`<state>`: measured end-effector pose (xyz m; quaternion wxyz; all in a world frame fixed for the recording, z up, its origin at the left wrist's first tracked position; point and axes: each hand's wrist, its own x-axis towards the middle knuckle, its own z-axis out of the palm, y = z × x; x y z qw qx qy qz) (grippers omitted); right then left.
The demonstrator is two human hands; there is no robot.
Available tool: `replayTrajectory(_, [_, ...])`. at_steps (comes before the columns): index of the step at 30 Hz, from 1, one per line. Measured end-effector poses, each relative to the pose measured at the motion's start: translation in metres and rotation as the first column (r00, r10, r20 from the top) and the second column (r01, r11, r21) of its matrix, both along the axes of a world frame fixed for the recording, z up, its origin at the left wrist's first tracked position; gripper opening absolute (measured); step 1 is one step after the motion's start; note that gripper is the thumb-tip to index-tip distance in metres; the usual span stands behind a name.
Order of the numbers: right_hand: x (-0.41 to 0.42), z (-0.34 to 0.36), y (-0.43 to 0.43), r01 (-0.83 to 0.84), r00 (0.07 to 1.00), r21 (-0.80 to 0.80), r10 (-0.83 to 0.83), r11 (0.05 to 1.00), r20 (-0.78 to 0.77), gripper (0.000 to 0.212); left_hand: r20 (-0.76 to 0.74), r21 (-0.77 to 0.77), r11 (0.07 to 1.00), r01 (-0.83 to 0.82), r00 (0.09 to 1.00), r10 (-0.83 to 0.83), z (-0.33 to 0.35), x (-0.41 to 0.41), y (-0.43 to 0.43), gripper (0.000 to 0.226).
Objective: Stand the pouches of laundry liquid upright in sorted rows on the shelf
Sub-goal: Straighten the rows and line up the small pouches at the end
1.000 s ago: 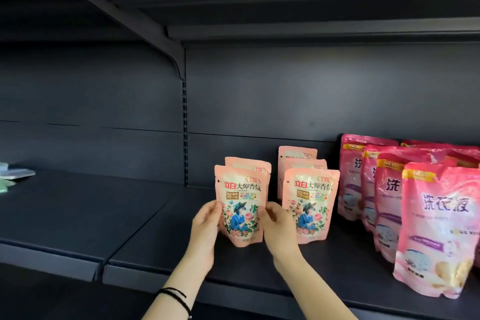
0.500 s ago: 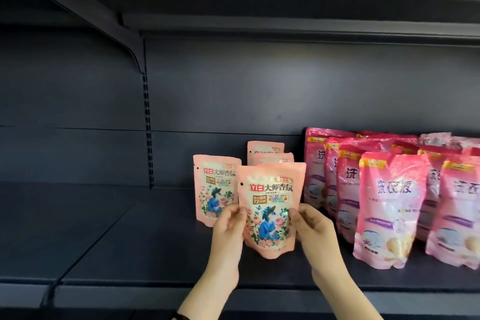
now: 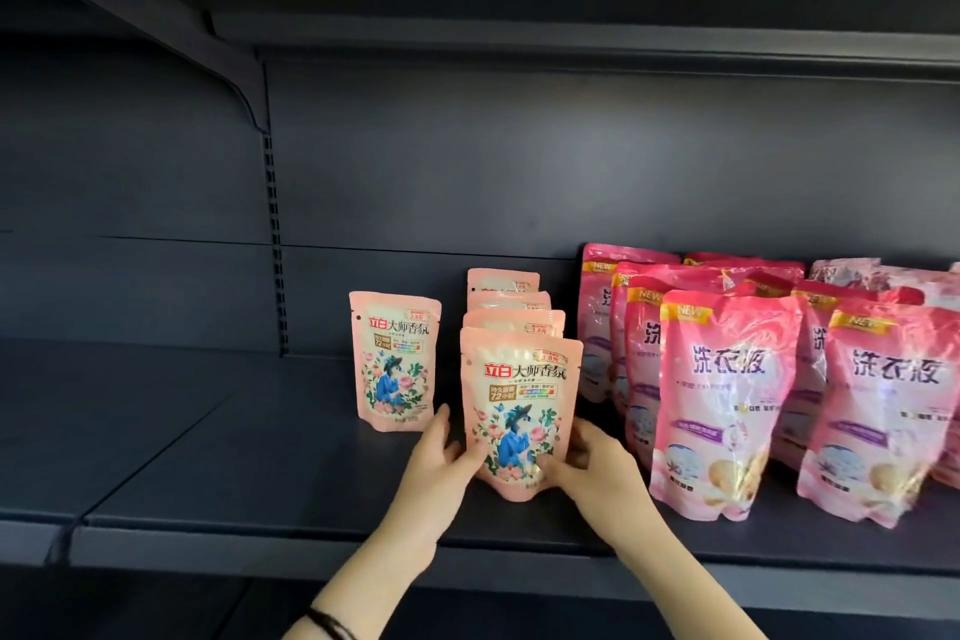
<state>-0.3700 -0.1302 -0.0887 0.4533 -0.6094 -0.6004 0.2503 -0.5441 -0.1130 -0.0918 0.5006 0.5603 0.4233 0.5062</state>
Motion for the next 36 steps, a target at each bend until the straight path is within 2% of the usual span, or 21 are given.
replayTrajectory(2, [-0.003,0.002,0.006,-0.017,1.0,0.019,0.016,1.0,0.026,0.036,-0.053,-0.027,1.0,0.012,0.999,-0.013,0.001,0.003,0.012,0.069])
replayTrajectory(4, [-0.007,0.003,0.013,-0.03,0.999,0.021,0.029,0.999,0.043,0.032,-0.096,-0.035,0.999,0.001,0.995,-0.005,0.0,0.01,0.024,0.059])
replayTrajectory(8, [-0.009,0.001,0.033,-0.009,0.998,0.019,0.007,1.0,0.065,0.032,-0.088,0.0,1.0,-0.018,0.996,0.018,0.005,0.021,0.039,0.039])
replayTrajectory(19, [-0.01,0.012,0.071,0.046,0.997,-0.009,-0.045,0.999,0.069,0.037,-0.2,0.01,0.997,-0.076,0.977,0.076,0.007,0.031,0.081,0.033])
replayTrajectory(36, [-0.002,0.008,0.043,-0.013,0.991,-0.015,0.015,1.0,0.135,0.03,-0.279,0.077,0.993,-0.089,0.954,0.107,0.004,0.018,0.047,0.029])
